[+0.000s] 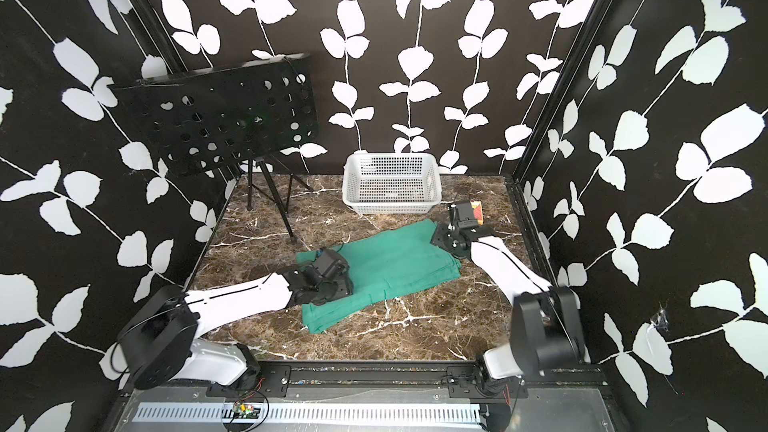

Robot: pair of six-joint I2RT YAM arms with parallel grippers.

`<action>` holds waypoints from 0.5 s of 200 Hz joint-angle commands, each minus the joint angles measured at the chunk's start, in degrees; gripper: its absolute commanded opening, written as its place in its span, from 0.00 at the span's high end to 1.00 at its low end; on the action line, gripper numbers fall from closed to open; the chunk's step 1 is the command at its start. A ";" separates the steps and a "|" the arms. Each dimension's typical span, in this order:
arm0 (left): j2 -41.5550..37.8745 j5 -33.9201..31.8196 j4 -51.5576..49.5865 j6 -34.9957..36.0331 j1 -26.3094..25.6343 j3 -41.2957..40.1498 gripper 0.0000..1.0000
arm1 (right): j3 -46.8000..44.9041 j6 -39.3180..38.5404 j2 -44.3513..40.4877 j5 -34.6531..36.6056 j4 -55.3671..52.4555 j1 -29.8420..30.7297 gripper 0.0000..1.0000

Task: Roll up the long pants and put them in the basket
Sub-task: Adjust the long pant at the center of the board.

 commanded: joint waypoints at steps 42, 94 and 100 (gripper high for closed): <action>11.89 12.95 18.06 -12.16 -6.96 0.52 0.30 | -12.16 4.92 -13.54 -0.41 -10.65 -1.39 0.39; 3.34 4.71 4.88 -0.85 -7.15 8.30 0.20 | -19.40 9.62 -7.89 -8.43 4.09 -1.35 0.35; 1.88 1.39 1.79 1.21 -7.11 9.59 0.19 | -18.97 9.31 -6.28 -8.98 5.08 -1.37 0.35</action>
